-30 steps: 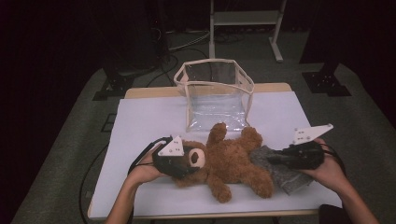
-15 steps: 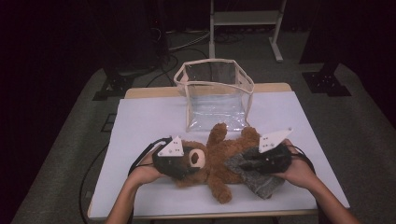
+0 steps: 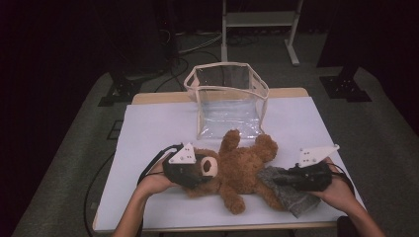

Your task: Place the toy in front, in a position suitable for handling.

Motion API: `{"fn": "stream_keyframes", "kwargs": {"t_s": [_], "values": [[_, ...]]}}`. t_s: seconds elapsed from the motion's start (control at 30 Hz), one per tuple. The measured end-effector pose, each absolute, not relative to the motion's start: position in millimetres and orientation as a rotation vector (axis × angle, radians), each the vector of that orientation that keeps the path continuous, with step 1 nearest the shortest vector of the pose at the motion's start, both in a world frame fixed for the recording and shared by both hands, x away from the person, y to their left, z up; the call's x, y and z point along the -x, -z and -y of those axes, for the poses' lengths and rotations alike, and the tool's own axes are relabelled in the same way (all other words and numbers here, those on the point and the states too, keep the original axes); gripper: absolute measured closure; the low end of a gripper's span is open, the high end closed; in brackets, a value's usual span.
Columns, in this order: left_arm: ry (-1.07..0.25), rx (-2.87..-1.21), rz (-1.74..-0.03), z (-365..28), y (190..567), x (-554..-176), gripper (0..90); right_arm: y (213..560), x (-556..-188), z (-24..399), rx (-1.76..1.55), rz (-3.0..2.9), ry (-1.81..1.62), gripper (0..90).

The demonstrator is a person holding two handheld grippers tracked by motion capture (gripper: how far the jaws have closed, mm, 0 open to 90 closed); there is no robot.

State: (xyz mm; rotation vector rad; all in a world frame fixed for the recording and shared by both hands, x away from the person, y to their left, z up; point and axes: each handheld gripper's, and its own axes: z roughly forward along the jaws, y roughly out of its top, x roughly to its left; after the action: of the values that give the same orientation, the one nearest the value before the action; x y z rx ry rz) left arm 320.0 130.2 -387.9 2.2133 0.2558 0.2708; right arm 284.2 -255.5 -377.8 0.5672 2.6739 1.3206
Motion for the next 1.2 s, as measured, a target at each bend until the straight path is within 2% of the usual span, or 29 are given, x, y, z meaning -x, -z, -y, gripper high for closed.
{"fn": "stream_keyframes", "kwargs": {"t_s": [0.23, 0.37, 0.67, 1.07, 1.2], "values": [[-0.278, -2.214, -0.270, -132, 388, -320, 29.4, 371, -294, 209, -0.400, -2.704, -1.321, 74.4], [-0.278, -2.214, -0.265, -132, 388, -320, 29.4, 380, -290, 221, -0.440, -2.700, -1.344, 74.2], [-0.280, -2.230, -0.242, -132, 385, -318, 30.8, 410, -280, 277, -0.682, -2.688, -1.373, 73.9], [-0.296, -2.250, -0.259, -143, 380, -315, 31.0, 393, -287, 239, -0.530, -2.681, -1.409, 73.8], [-0.294, -2.254, -0.239, -141, 381, -314, 30.9, 403, -285, 248, -0.565, -2.687, -1.414, 73.8]]}}
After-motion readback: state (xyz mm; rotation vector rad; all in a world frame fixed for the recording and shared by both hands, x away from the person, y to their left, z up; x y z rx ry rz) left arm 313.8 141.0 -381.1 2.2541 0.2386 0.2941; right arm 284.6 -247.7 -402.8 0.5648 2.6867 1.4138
